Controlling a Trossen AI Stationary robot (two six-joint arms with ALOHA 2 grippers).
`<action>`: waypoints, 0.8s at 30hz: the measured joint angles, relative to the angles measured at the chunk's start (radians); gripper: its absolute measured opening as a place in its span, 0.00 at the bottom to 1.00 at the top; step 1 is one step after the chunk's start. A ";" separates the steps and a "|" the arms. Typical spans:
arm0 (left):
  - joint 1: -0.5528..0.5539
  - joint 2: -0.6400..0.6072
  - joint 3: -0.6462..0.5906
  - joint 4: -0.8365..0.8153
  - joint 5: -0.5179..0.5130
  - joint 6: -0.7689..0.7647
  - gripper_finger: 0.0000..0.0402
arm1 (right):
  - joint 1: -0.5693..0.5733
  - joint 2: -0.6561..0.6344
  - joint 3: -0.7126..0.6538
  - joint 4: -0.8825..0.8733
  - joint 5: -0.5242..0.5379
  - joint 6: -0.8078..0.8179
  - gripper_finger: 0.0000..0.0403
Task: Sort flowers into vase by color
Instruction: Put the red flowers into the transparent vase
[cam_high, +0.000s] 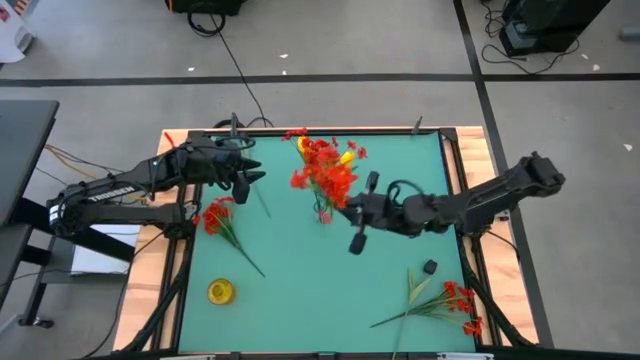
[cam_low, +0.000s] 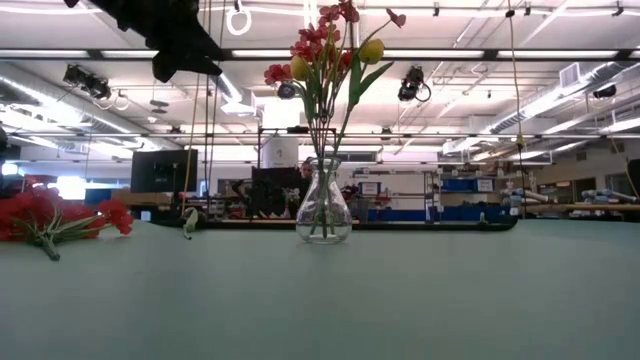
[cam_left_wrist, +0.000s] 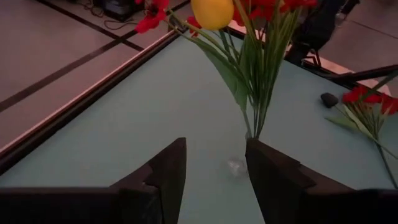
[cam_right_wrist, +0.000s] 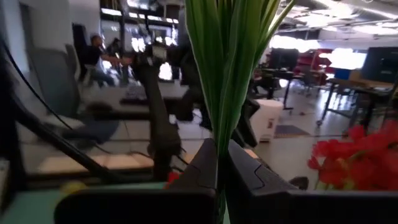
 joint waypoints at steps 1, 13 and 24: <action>0.000 0.000 0.000 -0.004 0.000 0.003 0.43 | -0.005 0.025 0.000 0.018 0.005 -0.017 0.03; 0.000 0.000 0.000 -0.020 0.008 -0.050 0.43 | -0.117 0.256 0.000 0.209 0.071 -0.059 0.03; 0.000 0.000 0.000 -0.103 0.010 -0.046 0.43 | -0.164 0.304 0.000 0.180 0.028 -0.011 0.03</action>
